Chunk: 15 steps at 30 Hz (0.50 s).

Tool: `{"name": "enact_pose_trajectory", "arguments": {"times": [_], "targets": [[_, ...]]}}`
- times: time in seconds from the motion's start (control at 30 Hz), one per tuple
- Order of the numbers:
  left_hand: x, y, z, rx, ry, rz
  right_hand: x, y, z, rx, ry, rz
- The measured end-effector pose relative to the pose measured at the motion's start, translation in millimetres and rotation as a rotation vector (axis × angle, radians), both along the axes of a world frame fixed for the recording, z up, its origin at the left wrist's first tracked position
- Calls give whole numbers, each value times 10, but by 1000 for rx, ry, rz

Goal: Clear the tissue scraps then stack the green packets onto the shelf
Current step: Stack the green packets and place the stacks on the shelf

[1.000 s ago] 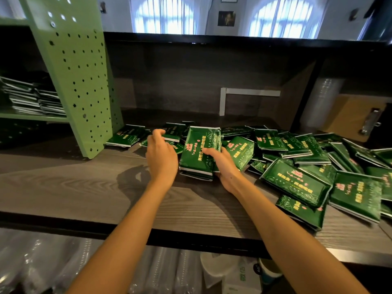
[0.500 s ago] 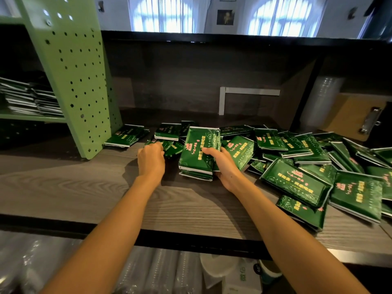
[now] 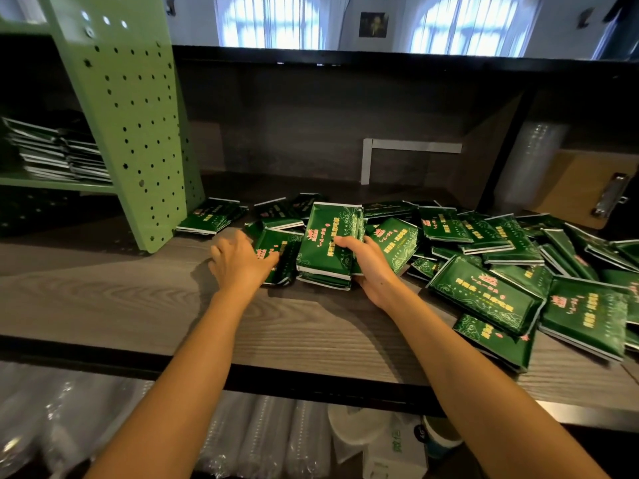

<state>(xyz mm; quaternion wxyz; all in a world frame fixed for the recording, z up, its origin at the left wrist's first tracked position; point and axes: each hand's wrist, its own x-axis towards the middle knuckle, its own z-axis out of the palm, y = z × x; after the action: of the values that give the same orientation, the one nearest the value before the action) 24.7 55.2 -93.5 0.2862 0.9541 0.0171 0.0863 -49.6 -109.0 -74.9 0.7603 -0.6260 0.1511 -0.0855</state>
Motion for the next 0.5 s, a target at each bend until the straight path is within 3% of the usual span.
{"name": "enact_pose_trajectory", "arguments": {"times": [0.13, 0.27, 0.5], "targets": [[34, -17, 9, -79, 50, -79, 8, -20, -3, -25, -5, 3], [108, 4, -25, -382, 108, -116, 21, -57, -18, -53, -21, -28], [10, -10, 104, -724, -210, -93, 48, -65, -40, -79, -9, -40]]}}
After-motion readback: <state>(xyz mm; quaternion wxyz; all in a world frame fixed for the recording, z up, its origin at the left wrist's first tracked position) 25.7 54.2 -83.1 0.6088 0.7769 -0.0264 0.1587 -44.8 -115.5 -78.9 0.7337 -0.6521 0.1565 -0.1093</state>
